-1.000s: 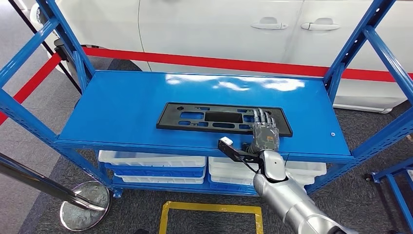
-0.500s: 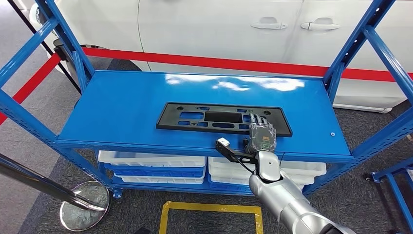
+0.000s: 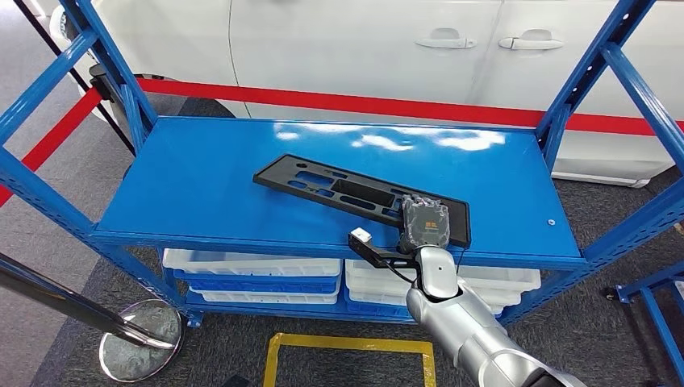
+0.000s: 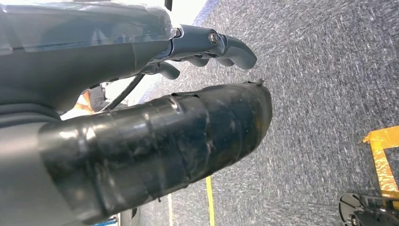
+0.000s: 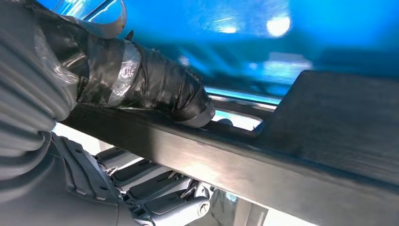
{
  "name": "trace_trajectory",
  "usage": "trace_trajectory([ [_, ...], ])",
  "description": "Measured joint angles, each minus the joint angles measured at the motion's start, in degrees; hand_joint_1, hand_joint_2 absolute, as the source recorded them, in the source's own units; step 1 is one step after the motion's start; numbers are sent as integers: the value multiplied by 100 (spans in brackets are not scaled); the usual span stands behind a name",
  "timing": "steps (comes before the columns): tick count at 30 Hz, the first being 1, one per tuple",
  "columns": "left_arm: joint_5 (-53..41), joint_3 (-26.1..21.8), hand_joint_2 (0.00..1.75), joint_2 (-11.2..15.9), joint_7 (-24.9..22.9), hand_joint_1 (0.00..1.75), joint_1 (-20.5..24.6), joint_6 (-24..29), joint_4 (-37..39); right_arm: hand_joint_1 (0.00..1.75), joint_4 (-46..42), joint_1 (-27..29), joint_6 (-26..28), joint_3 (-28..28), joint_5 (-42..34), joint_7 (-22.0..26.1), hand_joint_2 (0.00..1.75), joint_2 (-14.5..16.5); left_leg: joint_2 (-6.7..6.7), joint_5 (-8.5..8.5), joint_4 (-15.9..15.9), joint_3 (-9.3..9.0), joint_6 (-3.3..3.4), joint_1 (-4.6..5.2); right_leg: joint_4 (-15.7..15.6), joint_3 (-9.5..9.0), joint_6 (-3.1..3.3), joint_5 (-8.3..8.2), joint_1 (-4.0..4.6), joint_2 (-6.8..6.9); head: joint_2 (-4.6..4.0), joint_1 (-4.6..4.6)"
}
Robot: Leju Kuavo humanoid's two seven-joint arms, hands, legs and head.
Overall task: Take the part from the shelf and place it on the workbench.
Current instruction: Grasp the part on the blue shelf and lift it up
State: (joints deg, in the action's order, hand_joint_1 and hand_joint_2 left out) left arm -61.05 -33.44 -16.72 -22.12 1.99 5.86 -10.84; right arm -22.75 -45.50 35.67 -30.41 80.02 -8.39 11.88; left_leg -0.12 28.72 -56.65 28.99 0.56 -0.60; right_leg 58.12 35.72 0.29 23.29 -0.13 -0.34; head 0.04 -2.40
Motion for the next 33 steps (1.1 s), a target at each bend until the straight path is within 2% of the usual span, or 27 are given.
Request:
trace_trajectory([
  [33, 0, 0, 0, 0, 1, 0, 0, 2, -1, 175, 3, 11, 1, 5, 0, 0, 175, 25, 0, 0, 0, 1, 0, 0, 0, 0, 0, 0, 0, 0, 0, -1],
])
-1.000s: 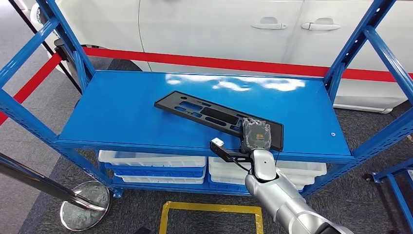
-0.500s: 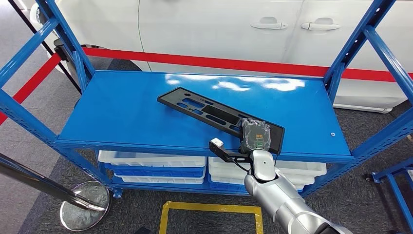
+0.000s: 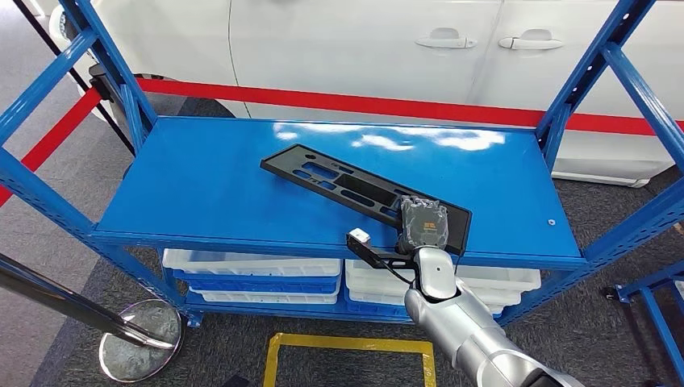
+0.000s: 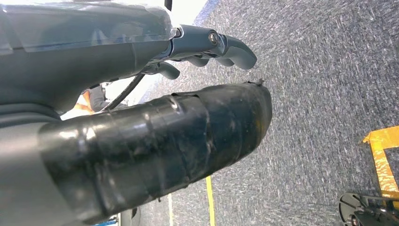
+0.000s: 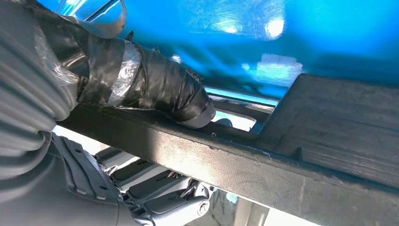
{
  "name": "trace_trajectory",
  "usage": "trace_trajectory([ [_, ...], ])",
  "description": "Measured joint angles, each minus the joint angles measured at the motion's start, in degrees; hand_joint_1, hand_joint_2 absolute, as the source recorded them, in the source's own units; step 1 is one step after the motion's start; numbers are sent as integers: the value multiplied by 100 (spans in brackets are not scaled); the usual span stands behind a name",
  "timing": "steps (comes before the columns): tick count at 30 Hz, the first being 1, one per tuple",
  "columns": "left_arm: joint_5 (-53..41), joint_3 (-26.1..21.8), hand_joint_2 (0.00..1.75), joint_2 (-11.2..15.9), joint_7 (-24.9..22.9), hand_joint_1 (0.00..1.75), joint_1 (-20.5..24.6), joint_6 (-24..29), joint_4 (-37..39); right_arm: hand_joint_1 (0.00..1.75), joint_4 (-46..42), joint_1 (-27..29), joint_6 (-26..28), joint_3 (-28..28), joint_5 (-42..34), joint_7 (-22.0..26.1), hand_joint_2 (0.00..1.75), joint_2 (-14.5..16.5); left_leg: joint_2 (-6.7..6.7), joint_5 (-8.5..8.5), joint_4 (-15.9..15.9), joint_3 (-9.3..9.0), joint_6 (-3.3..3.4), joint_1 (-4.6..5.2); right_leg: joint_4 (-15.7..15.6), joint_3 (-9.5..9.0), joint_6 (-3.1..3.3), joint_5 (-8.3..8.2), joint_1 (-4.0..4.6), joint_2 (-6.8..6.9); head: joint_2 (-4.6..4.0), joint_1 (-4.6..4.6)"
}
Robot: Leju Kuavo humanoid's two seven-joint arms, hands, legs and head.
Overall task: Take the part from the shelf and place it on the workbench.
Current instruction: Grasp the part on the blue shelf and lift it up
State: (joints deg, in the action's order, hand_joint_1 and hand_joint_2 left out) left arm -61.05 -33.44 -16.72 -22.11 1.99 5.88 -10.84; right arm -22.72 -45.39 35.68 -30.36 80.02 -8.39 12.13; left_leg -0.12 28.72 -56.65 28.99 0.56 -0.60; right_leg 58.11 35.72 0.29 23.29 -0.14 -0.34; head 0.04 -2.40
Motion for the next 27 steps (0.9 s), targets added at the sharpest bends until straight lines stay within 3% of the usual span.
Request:
trace_trajectory([
  [11, 0, 0, 0, 0, 1, 0, 0, 0, 1, 175, 11, 0, 1, 7, 0, 0, 175, 2, 0, 0, 0, 0, 0, 0, 0, 0, 0, 0, 0, 0, 0, 0],
  [15, 23, 0, 0, 1, -14, 0, 0, 19, 0, 0, 2, 13, 32, 8, 2, 114, 0, 3, -1, 3, -15, -1, 14, 5, -9, -1, -12, -7, -8, 0, 0, -2],
  [19, 160, -69, 0, -3, -148, 0, -12, 155, 2, 0, -838, 207, 16, 9, -174, 1118, 0, -175, 21, -102, 45, -14, 117, 0, -79, 3, -102, -83, -27, -16, 0, -3],
  [20, 163, -94, 0, -9, -166, 0, -14, 169, 2, 0, -1221, 231, -124, 9, -253, 1234, 0, -260, 39, -164, 125, -30, 148, -18, -52, 25, -119, -35, -24, -18, 0, 4],
  [22, 144, -129, 0, -17, -177, 0, -9, 181, 3, 0, -1876, 241, -357, 9, -365, 1280, 0, -413, 77, -254, 241, -47, 194, -52, 363, 196, -152, 275, -39, -11, 0, 16],
  [24, 118, -152, 0, -17, -179, 0, -5, 184, 3, 0, -2233, 277, -374, 9, -411, 1277, 0, -524, 76, -270, 229, -14, 211, -53, 1122, 490, -193, 643, -76, -5, 0, 20],
  [25, 108, -163, 0, -17, -181, 0, -5, 184, 3, 0, -2354, 308, -349, 9, -425, 1274, 0, -573, 71, -268, 200, 10, 206, -57, 1382, 584, -218, 713, -101, -3, 0, 21],
  [26, 102, -173, 0, -17, -184, 0, -6, 184, 3, 0, -2437, 334, -327, 9, -432, 1271, 0, -619, 64, -260, 160, 40, 195, -66, 1441, 588, -242, 675, -126, 0, 0, 22],
  [27, 97, -183, 0, -17, -186, 0, -7, 184, 4, 0, -2508, 347, -303, 9, -437, 1262, 0, -657, 58, -246, 109, 74, 174, -82, 1267, 482, -264, 544, -150, 5, 0, 22],
])
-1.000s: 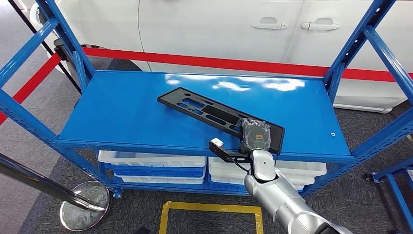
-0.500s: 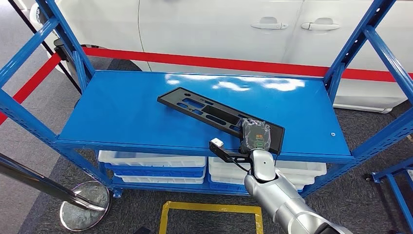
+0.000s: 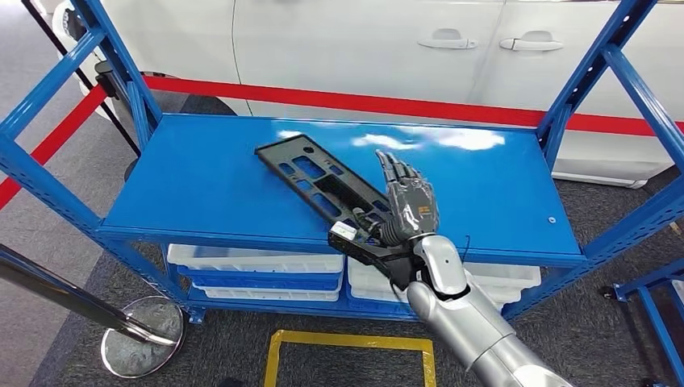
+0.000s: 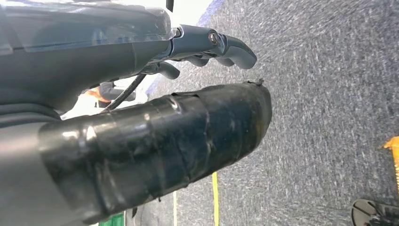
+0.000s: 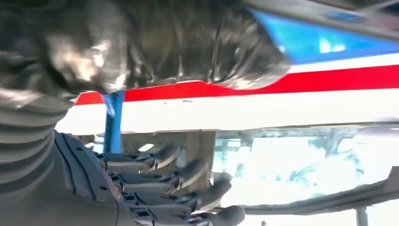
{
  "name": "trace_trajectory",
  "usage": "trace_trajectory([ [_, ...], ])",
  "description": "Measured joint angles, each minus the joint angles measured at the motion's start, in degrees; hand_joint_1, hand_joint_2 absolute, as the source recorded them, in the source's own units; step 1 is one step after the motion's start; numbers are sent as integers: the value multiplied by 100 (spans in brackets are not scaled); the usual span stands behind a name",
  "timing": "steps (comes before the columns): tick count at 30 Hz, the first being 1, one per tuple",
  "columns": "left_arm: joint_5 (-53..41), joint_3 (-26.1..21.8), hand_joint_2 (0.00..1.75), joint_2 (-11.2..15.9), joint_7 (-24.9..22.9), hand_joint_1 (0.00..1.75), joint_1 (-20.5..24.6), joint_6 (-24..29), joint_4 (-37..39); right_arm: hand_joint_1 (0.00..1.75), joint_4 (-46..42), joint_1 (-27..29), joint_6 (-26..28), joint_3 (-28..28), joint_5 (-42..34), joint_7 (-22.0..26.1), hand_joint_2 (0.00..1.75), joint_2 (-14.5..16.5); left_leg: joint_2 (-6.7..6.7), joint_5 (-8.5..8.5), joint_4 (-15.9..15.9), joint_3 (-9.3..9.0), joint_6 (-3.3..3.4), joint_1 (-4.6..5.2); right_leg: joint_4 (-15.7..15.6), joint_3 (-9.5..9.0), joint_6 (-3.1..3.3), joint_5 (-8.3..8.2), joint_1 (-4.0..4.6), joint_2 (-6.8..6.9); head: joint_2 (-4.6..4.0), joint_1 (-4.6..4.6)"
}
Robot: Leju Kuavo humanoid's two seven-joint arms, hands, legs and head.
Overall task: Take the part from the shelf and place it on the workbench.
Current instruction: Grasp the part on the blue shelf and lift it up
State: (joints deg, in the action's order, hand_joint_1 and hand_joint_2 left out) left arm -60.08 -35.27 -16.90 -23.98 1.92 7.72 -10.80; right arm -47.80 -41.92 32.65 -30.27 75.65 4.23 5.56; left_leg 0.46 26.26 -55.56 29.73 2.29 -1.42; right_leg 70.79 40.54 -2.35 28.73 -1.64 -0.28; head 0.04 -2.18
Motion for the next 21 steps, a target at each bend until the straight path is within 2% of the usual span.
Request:
trace_trajectory([
  [1, -3, -7, 0, 0, -2, 0, 0, 0, 0, 0, -60, 2, 20, 0, -1, -8, 0, -32, -3, 23, -61, 35, -35, -18, -343, -190, -21, -166, -22, 8, -1, 1],
  [2, -6, -13, 0, 1, -3, 0, 1, 1, -1, 0, -108, 0, 34, 0, -1, -16, 0, -58, -2, 50, -121, 71, -76, -32, -697, -384, -38, -264, -31, 13, -1, 3],
  [3, -8, -18, 0, 1, -3, 0, 5, 2, -1, 0, -149, -1, 44, 0, -2, -22, 0, -71, 0, 73, -172, 109, -116, -39, -957, -529, -37, -323, -22, 11, -1, 6],
  [4, -8, -22, 0, 2, -4, 0, 10, 4, -1, 0, -190, 0, 49, 0, -1, -23, 0, -78, 2, 90, -211, 141, -154, -36, -1077, -593, -15, -341, -6, 0, -1, 4],
  [6, -9, -26, 0, 2, -5, 0, 20, 8, 1, 0, -235, 7, 58, 0, -1, -23, 0, -91, 1, 95, -257, 174, -218, -21, -1062, -565, 66, -334, 29, -27, 0, -7],
  [9, -9, -29, 0, 0, -9, 0, 19, 12, 2, 0, -284, 7, 68, 0, -1, -25, 0, -114, -4, 147, -334, 225, -317, -37, -1083, -504, 213, -357, 28, -23, 0, -18],
  [10, -9, -30, 0, 0, -10, 0, 18, 15, 2, 0, -299, 4, 73, 0, -5, -25, 0, -116, -4, 272, -463, 284, -335, -45, -1099, -481, 266, -388, 28, -16, -1, -24],
  [11, -10, -30, 0, 0, -11, 0, 20, 18, 3, 0, -309, 1, 80, 0, -11, -25, 0, -116, -5, 471, -714, 385, -344, -48, -1113, -449, 316, -422, 31, -8, -1, -35],
  [13, -15, -32, 0, 0, -11, 0, 24, 24, 3, 0, -320, 5, 97, 0, -34, -25, 0, -117, -7, 928, -1453, 670, -347, -41, -1113, -363, 376, -480, 65, 3, -1, -52],
  [14, -20, -35, 0, 1, -5, 0, 23, 25, 3, 0, -321, 12, 103, 0, -45, -25, 0, -119, -7, 1063, -1777, 782, -342, -36, -1111, -313, 391, -507, 86, 5, 0, -57],
  [15, -30, -38, 0, 1, 20, 0, 21, 29, 3, 0, -321, 20, 110, 0, -55, -26, 0, -122, -7, 1076, -1924, 807, -328, -30, -1110, -269, 398, -533, 109, 6, 0, -58],
  [16, -43, -40, 0, 1, 58, 0, 20, 44, 3, 0, -321, 27, 117, 0, -60, -28, 0, -127, -7, 979, -1867, 732, -302, -21, -1109, -231, 401, -560, 129, 6, 0, -58],
  [17, -55, -43, 0, 2, 104, 0, 19, 66, 3, 0, -322, 32, 125, 0, -62, -33, 0, -134, -7, 802, -1600, 552, -265, -7, -1109, -203, 398, -588, 145, 5, 0, -58],
  [18, -68, -44, 0, 2, 147, 0, 22, 92, 3, 0, -324, 34, 135, 0, -64, -38, 0, -142, -7, 626, -1198, 306, -216, 12, -1108, -183, 391, -618, 155, 6, 0, -58],
  [19, -79, -46, 0, 3, 173, 0, 26, 116, 3, 0, -332, 39, 152, 0, -67, -42, 0, -153, -6, 520, -797, 67, -171, 37, -1109, -167, 372, -650, 166, 7, 0, -55],
  [20, -89, -50, 0, 5, 190, 0, 31, 131, 3, 0, -343, 54, 171, 0, -69, -45, 0, -164, -6, 463, -498, -95, -139, 64, -1113, -159, 345, -683, 169, 11, 0, -55],
  [21, -89, -56, 0, 6, 211, 0, 34, 140, 3, 0, -365, 83, 189, 0, -70, -46, 0, -176, -6, 456, -314, -182, -116, 88, -1120, -156, 310, -717, 166, 16, 0, -57],
])
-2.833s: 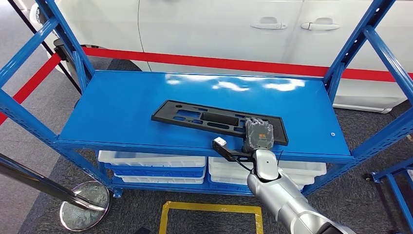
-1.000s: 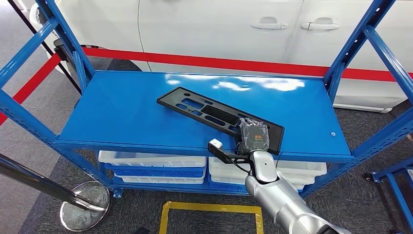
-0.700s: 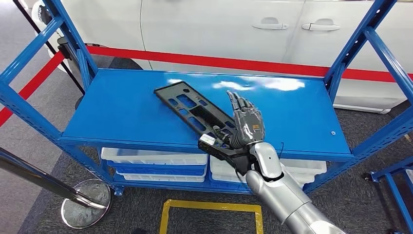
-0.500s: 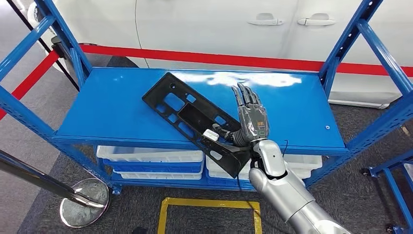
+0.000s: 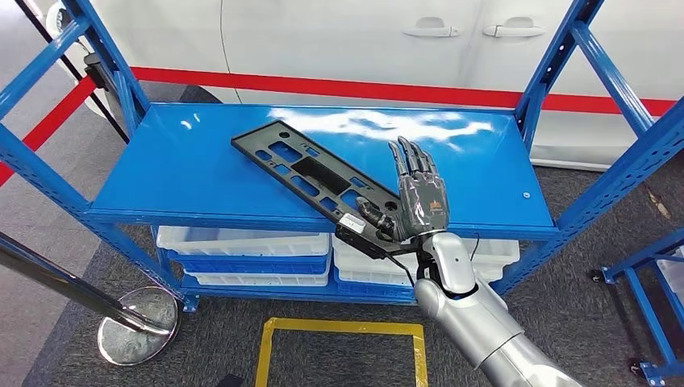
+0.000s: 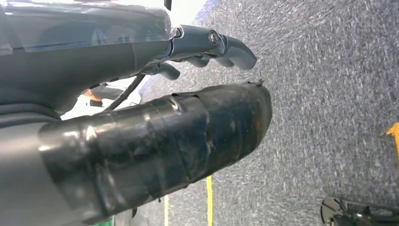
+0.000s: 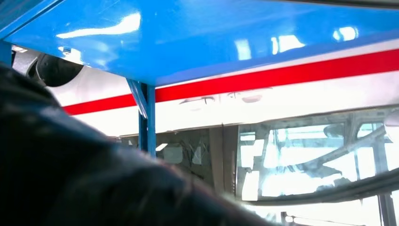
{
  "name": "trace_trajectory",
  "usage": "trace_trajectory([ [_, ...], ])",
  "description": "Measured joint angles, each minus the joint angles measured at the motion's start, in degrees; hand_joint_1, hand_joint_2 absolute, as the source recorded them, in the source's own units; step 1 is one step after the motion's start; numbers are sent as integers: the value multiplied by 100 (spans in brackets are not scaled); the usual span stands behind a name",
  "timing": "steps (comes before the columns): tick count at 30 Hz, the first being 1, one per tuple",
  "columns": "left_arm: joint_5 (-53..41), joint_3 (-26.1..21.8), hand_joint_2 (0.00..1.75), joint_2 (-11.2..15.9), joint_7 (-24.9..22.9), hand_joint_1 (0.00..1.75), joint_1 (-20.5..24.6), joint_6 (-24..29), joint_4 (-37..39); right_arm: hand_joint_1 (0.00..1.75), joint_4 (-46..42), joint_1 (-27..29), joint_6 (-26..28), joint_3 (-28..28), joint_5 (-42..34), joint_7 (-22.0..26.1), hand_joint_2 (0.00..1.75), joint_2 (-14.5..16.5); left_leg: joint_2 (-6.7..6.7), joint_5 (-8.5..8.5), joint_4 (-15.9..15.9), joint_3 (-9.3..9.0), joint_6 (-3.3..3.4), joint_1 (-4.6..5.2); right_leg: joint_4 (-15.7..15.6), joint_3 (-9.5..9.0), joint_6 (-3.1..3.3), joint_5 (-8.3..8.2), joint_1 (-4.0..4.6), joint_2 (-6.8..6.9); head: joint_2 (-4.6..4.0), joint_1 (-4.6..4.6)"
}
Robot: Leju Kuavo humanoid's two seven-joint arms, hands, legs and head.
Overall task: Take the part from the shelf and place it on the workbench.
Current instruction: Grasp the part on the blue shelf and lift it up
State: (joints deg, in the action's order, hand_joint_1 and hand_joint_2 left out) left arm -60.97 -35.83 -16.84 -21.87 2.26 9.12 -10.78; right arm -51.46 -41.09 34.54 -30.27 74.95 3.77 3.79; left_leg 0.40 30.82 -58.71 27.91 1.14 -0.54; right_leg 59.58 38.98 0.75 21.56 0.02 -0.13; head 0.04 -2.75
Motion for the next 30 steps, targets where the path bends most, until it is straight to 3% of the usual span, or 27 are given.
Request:
trace_trajectory([
  [3, 41, -36, 0, -9, 81, 0, -3, 28, 1, 0, -143, 138, 14, 0, 3, -1, 0, -58, 1, -82, 129, 15, 57, 9, -43, 5, -122, -78, -17, 10, 0, -9],
  [4, 61, -50, 0, -14, 96, 0, -2, 37, 2, 0, -198, 170, 3, 0, 4, -1, 0, -83, 5, -138, 163, 27, 89, -3, 14, 39, -156, -17, -22, 10, 0, -3],
  [6, 94, -78, 0, -21, 107, 0, -2, 47, 2, 0, -289, 199, -49, 0, 7, -1, 0, -126, 19, -236, 201, 73, 141, -18, 506, 249, -206, 343, -37, 7, -1, 9],
  [8, 115, -109, 0, -27, 110, 0, -5, 48, 2, 0, -344, 225, -117, 0, 9, -1, 0, -139, 25, -285, 190, 148, 166, -14, 1270, 536, -244, 739, -45, 8, 0, 16],
  [9, 121, -125, 0, -30, 111, 0, -6, 48, 2, 0, -360, 241, -144, -1, 11, -3, 0, -142, 26, -296, 179, 174, 168, -13, 1498, 601, -257, 810, -52, 8, 0, 16],
  [10, 126, -141, 0, -33, 113, 0, -6, 47, 2, 0, -375, 252, -164, -1, 12, -8, 0, -142, 24, -300, 164, 194, 165, -13, 1496, 549, -263, 763, -61, 9, 0, 17],
  [11, 129, -156, 0, -36, 120, 0, -6, 45, 2, 0, -394, 254, -182, -2, 13, -16, 0, -143, 20, -298, 145, 204, 158, -12, 1261, 382, -257, 624, -69, 9, 0, 18],
  [13, 132, -175, 0, -45, 138, 0, -4, 38, 3, 0, -438, 240, -196, -2, 4, -33, 0, -147, 13, -277, 108, 215, 127, -10, 494, -85, -205, 342, -64, 8, 0, 17],
  [15, 132, -185, 0, -60, 153, 0, 3, 29, 4, 0, -473, 236, -198, -2, -23, -44, 0, -160, 6, -259, 71, 243, 76, 1, 13, -329, -138, 265, -35, 8, 0, 11],
  [30, 103, -222, 0, -74, 155, 0, 5, 2, 9, 0, -510, 348, -186, -2, -139, -9, 0, -328, 11, -281, 91, 267, -23, 1, -66, -328, -81, 259, -9, -3, 0, 5],
])
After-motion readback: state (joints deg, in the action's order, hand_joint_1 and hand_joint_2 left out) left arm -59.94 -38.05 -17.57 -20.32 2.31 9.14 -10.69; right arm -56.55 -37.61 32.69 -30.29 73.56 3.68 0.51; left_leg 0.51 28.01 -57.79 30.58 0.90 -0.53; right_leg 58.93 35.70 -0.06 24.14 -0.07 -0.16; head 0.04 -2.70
